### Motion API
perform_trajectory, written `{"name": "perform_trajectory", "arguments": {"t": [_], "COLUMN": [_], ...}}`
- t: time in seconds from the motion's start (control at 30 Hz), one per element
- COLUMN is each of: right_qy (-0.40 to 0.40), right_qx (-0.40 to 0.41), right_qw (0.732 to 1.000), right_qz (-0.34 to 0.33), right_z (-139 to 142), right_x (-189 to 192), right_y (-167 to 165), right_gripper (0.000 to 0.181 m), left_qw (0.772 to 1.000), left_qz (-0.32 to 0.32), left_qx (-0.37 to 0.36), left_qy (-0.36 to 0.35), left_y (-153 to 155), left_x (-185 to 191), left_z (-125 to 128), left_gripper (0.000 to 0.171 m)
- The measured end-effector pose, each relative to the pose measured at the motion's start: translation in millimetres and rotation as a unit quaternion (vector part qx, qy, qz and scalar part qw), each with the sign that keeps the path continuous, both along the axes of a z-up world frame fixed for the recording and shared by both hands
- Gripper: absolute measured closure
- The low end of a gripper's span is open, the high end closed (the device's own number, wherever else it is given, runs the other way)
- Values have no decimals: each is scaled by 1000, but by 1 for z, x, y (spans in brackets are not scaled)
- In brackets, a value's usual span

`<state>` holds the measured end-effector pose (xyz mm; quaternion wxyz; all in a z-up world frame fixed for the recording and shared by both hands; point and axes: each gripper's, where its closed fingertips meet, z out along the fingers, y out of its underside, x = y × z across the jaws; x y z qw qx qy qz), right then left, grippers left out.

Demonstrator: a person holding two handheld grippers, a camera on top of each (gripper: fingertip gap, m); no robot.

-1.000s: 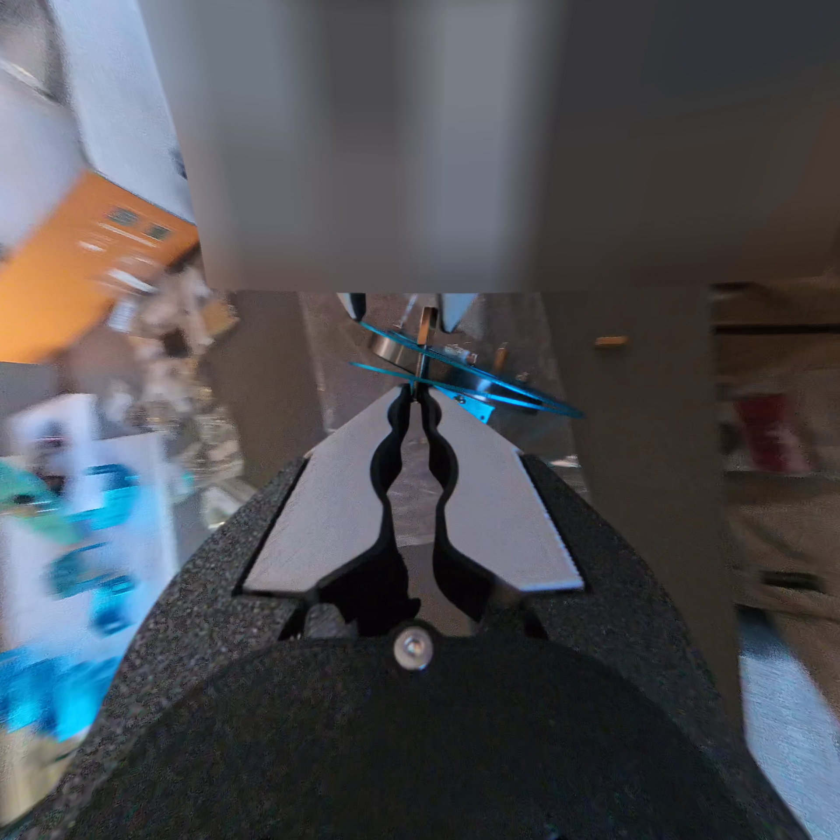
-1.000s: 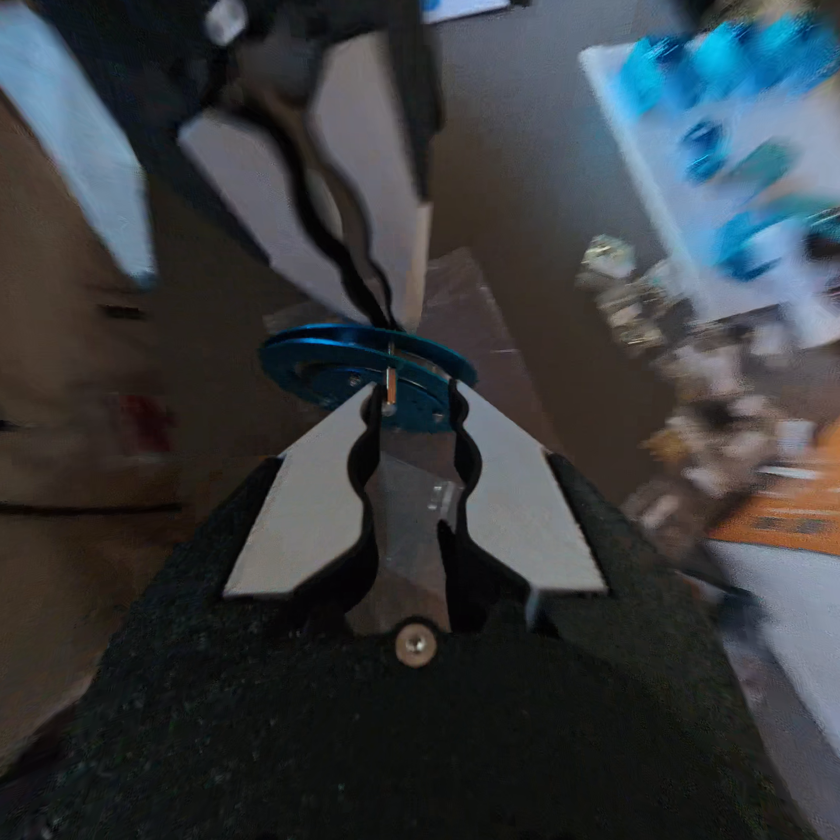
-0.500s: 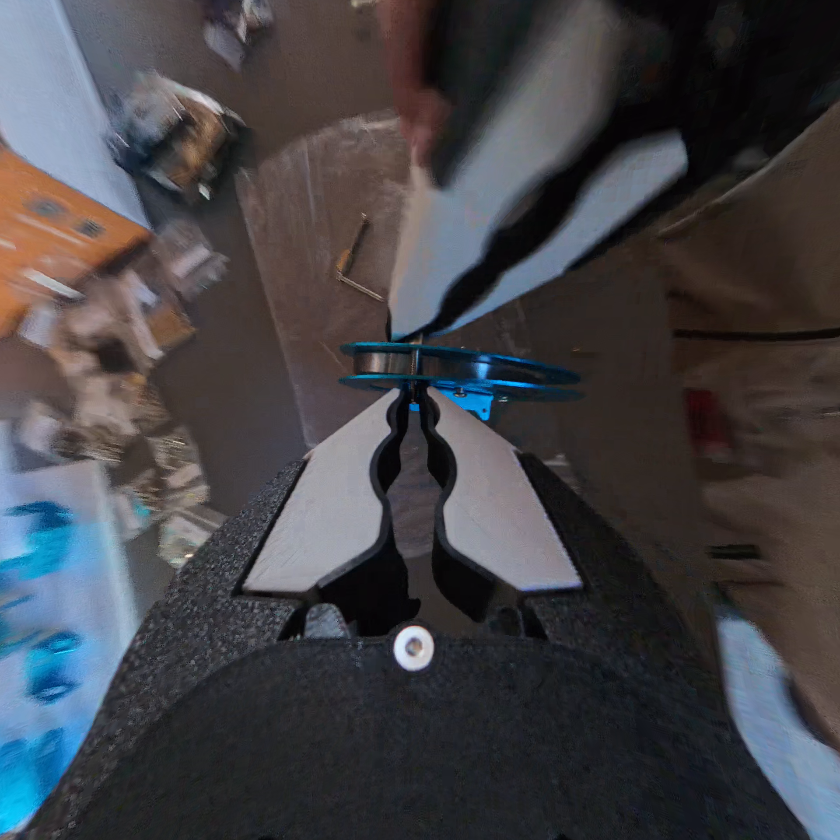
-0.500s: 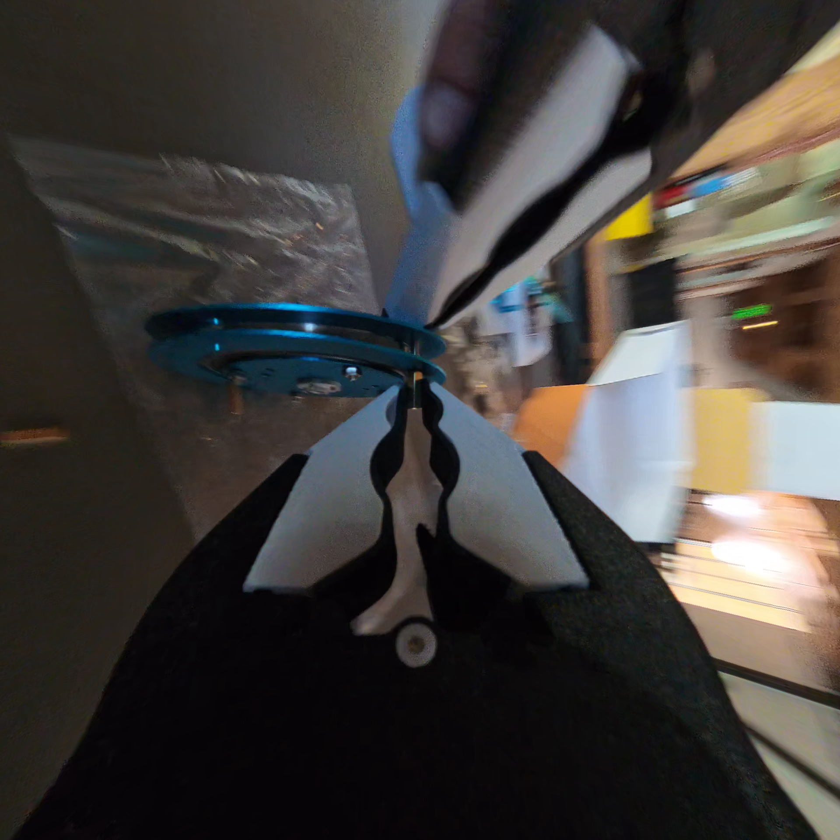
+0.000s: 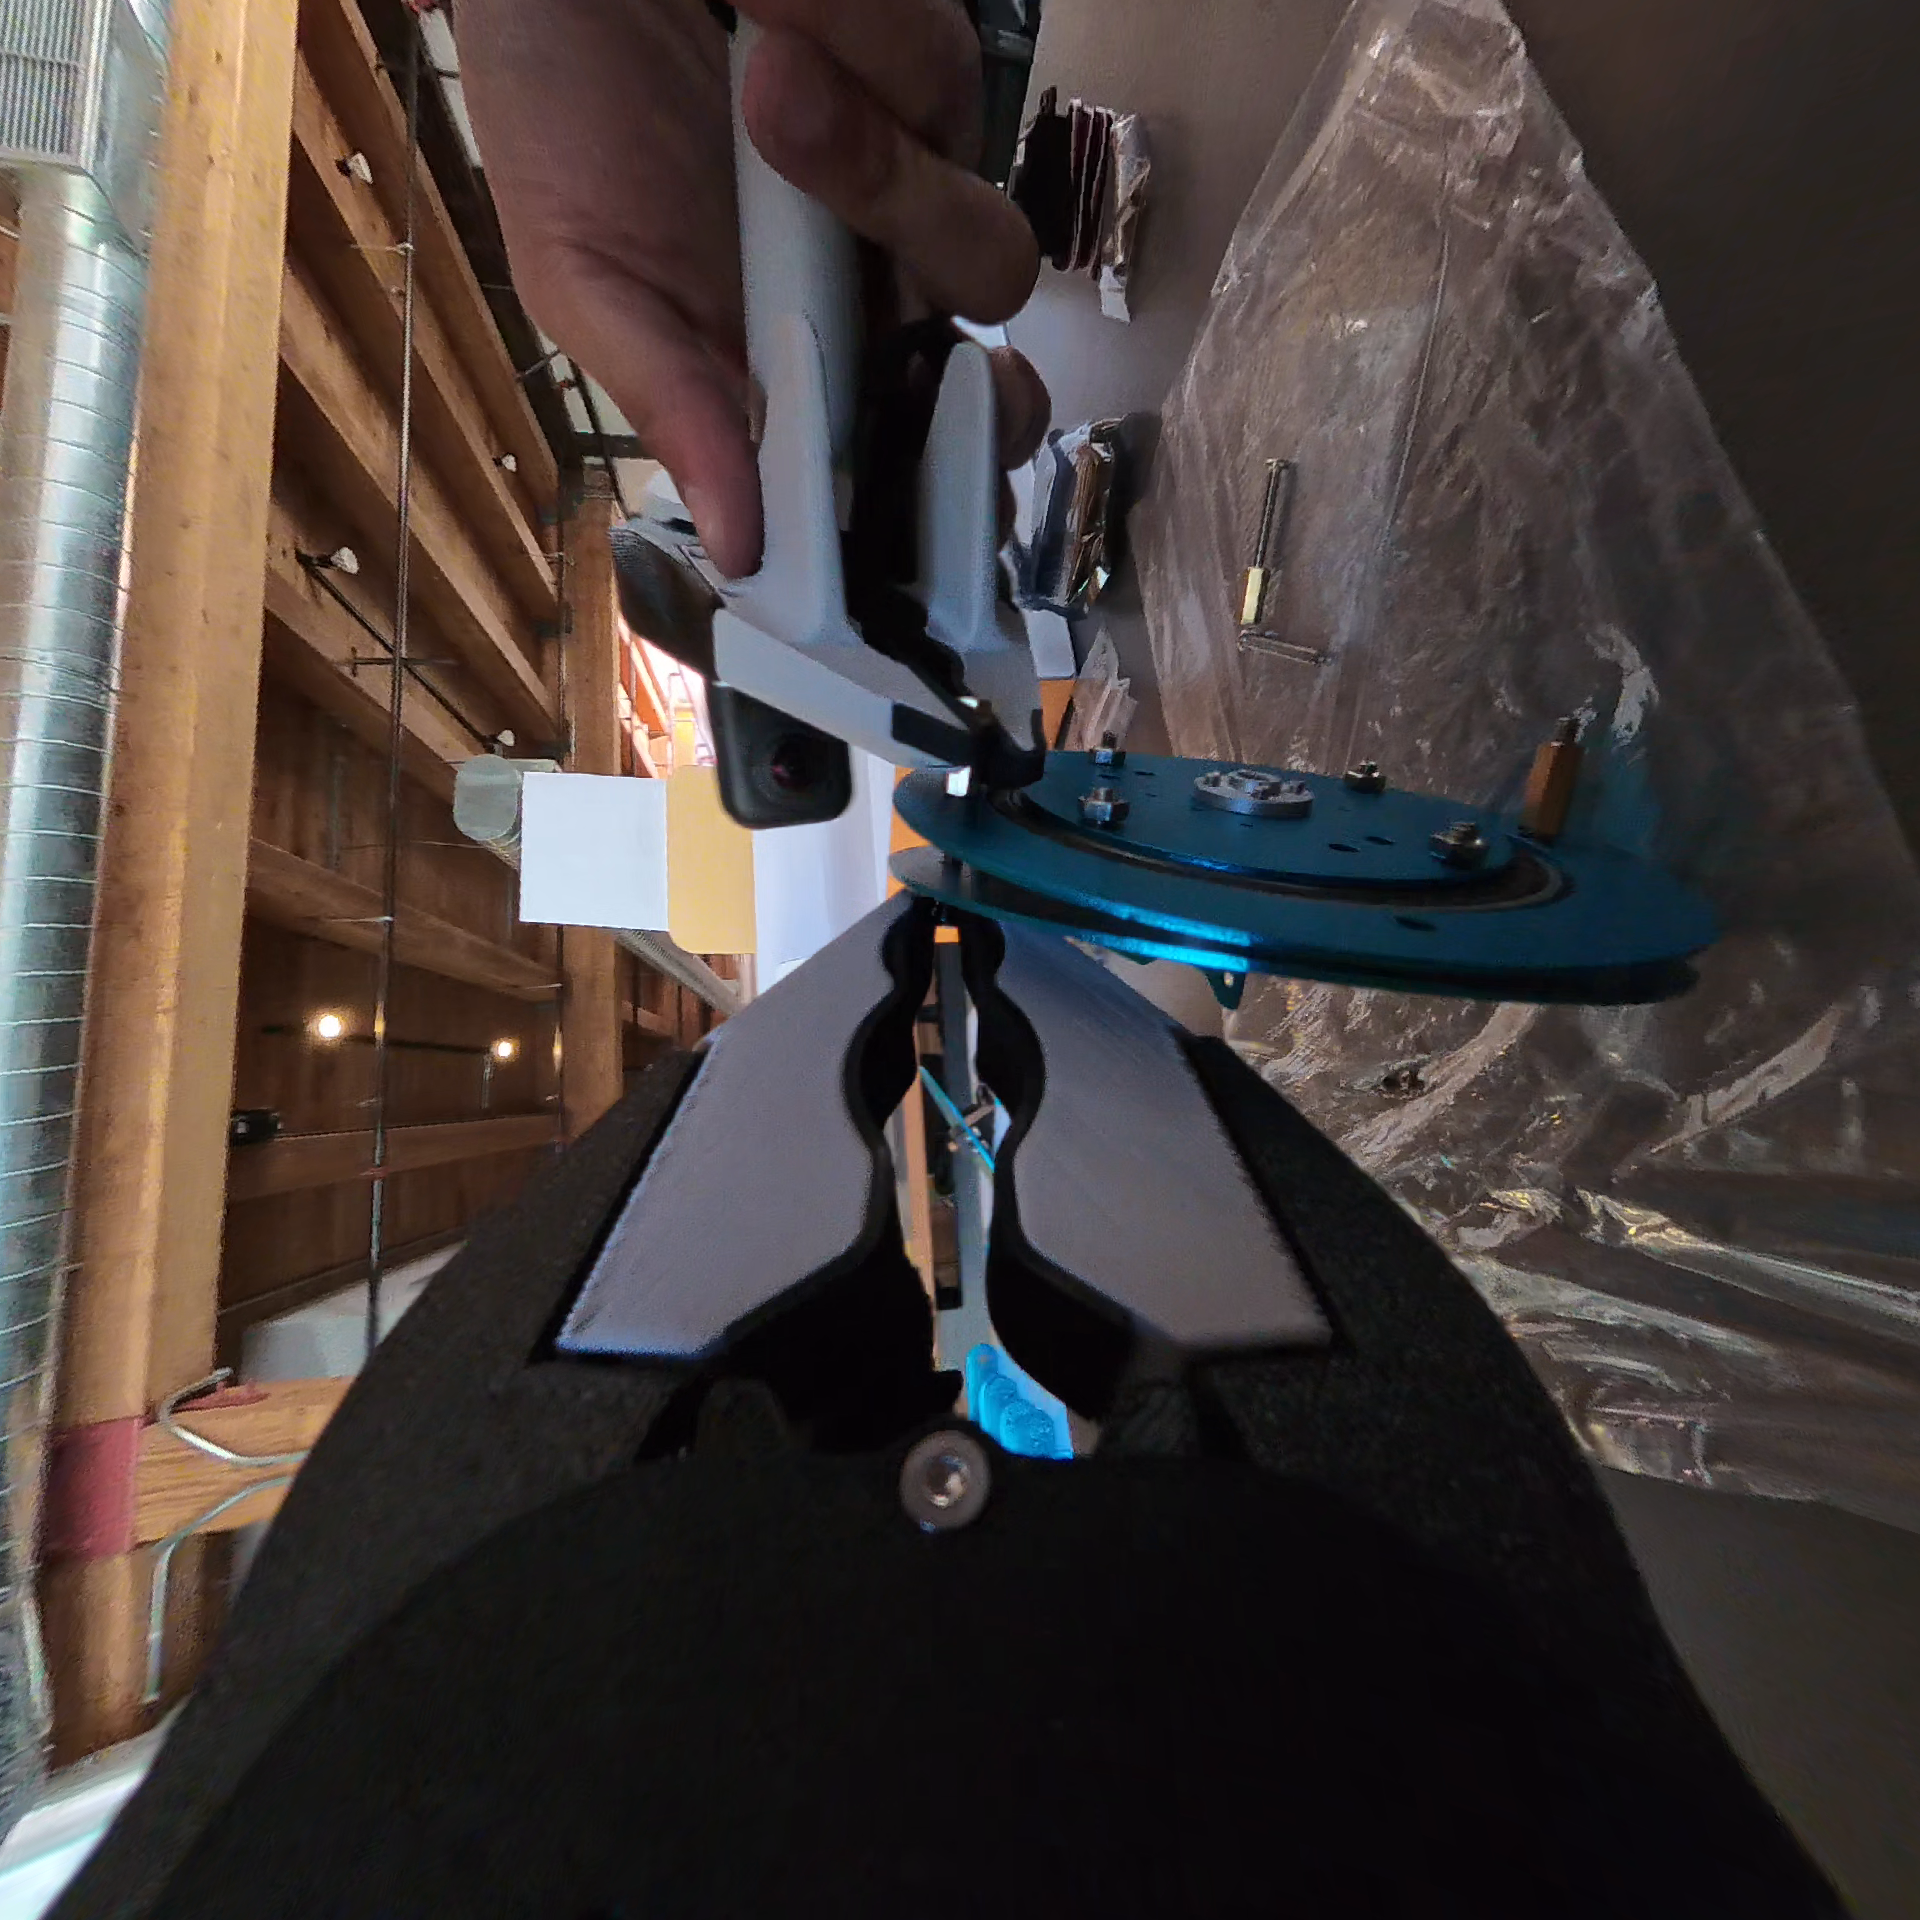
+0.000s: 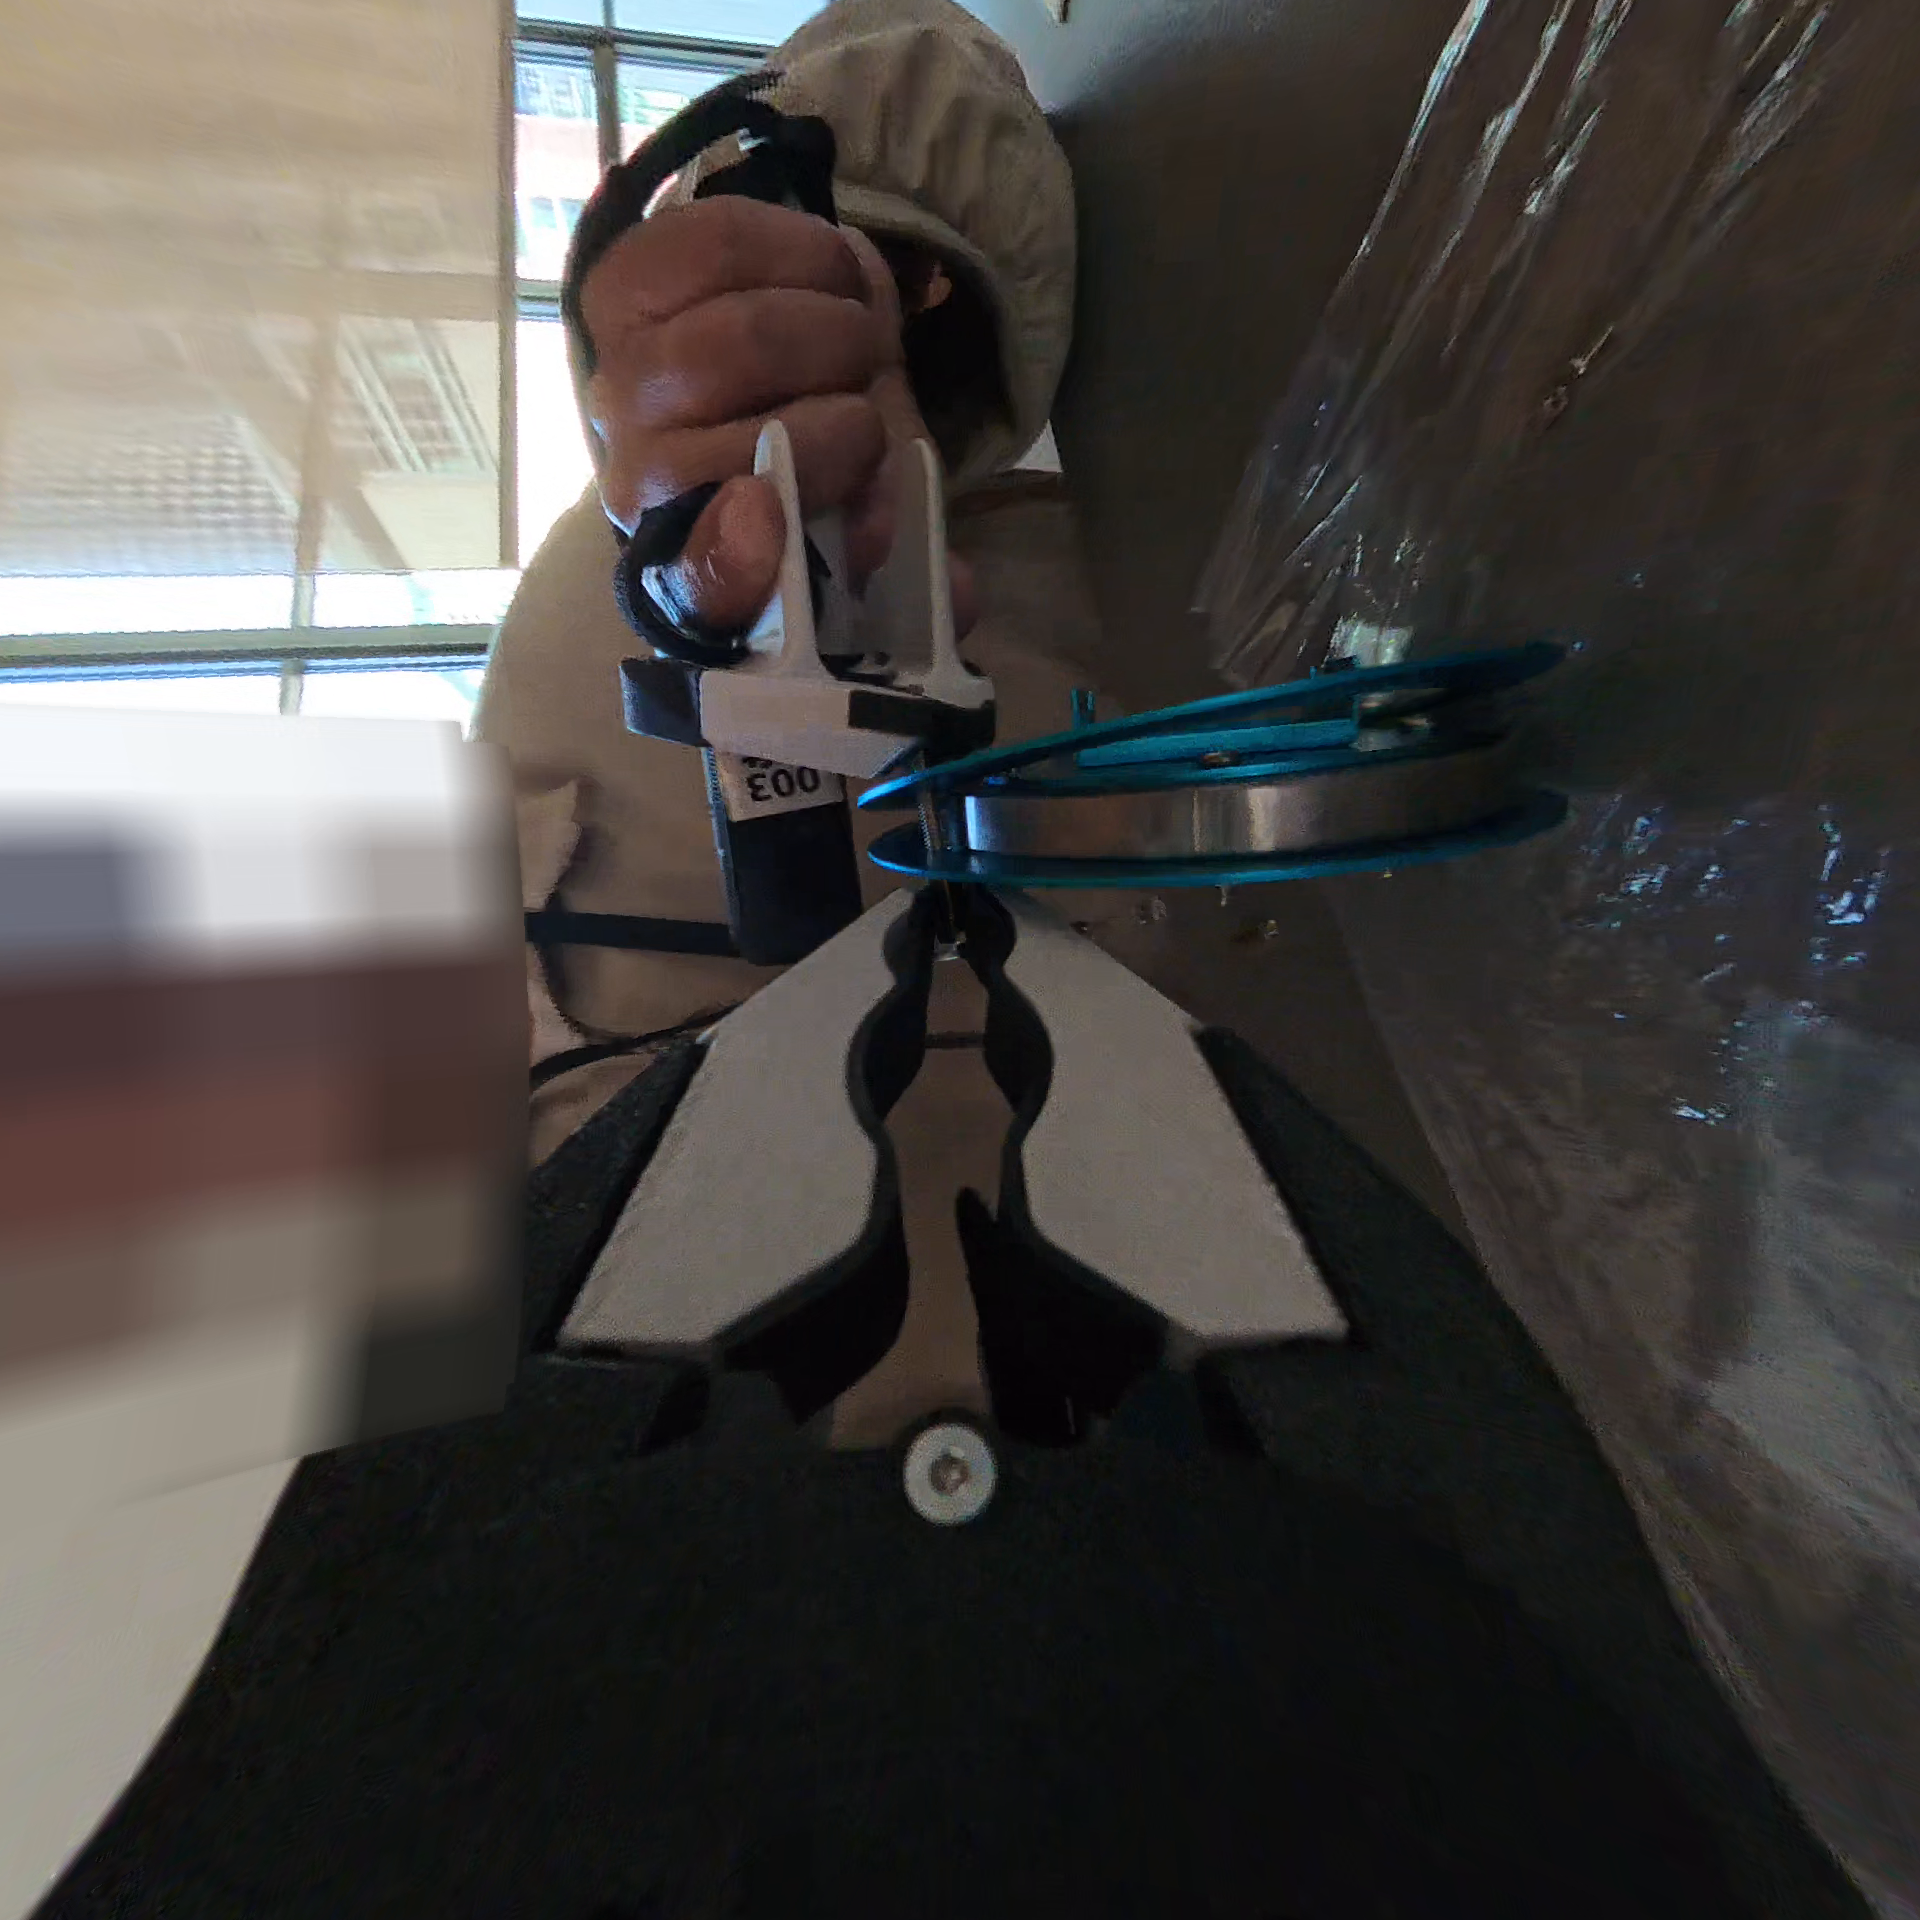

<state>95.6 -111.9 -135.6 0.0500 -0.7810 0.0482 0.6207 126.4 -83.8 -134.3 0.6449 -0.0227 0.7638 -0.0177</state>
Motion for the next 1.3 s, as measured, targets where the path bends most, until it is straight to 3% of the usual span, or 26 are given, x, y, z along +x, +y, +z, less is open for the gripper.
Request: {"name": "perform_trajectory", "arguments": {"t": [0.13, 0.2, 0.23, 0.3, 0.33, 0.4, 0.5, 0.6, 0.63, 0.7, 0.77, 0.83, 0.87, 0.9, 0.93, 0.97, 1.07, 1.13, 1.2, 1.23, 1.3], "right_qy": [-117, -239, -316, -455, -524, -638, -747, -829, -843, -852, -853, -851, -848, -845, -835, -812, -645, -505, -351, -269, -129], "right_qx": [90, 170, 215, 313, 351, 393, 424, 451, 453, 448, 436, 436, 440, 436, 433, 426, 371, 318, 224, 174, 81], "right_qw": [989, 956, 924, 834, 776, 662, 511, 328, 286, 264, 276, 280, 281, 294, 326, 388, 667, 803, 909, 947, 987], "right_qz": [-5, 3, 8, 8, 3, -8, 14, 38, 52, 68, 81, 87, 90, 98, 102, 96, 37, 6, -21, -31, -51], "right_z": [-2, -5, -7, -3, -1, 0, -8, 2, 4, 0, -4, -2, 0, -1, -2, -4, -7, -6, -5, -4, -1], "right_x": [6, 10, 13, 17, 22, 28, 25, 23, 23, 26, 32, 35, 34, 35, 36, 34, 25, 20, 17, 15, 12], "right_y": [4, 4, 5, 10, 13, 17, 18, 24, 25, 27, 28, 30, 30, 30, 30, 29, 22, 19, 14, 12, 9], "right_gripper": [176, 175, 170, 166, 161, 152, 149, 157, 164, 167, 162, 171, 177, 177, 178, 178, 178, 178, 178, 178, 178], "left_qw": [994, 981, 970, 940, 918, 859, 766, 721, 715, 725, 738, 736, 745, 763, 783, 810, 897, 940, 976, 987, 993], "left_qz": [-1, 4, 10, 22, 30, 40, 59, 67, 65, 61, 63, 56, 59, 56, 51, 42, 24, 5, -8, -13, -3], "left_qx": [-67, -113, -137, -189, -219, -285, -363, -399, -402, -391, -381, -380, -374, -361, -345, -324, -251, -196, -129, -99, -80], "left_qy": [83, 157, 198, 283, 329, 423, 527, 562, 568, 564, 554, 558, 549, 533, 515, 486, 364, 279, 174, 130, 87], "left_y": [2, 3, 4, 6, 7, 7, 5, 7, 7, 7, 8, 3, 4, 5, 5, 5, 4, 0, -2, -3, -2], "left_x": [-1, -4, -6, -12, -15, -23, -30, -24, -23, -21, -18, -21, -20, -18, -17, -15, -9, -8, -5, -5, -3], "left_z": [-4, -5, -7, -11, -13, -14, -15, -15, -15, -15, -15, -15, -16, -16, -17, -17, -16, -17, -15, -12, -11], "left_gripper": [169, 169, 169, 169, 169, 169, 169, 169, 169, 169, 169, 169, 169, 169, 170, 170, 170, 170, 170, 170, 170]}}
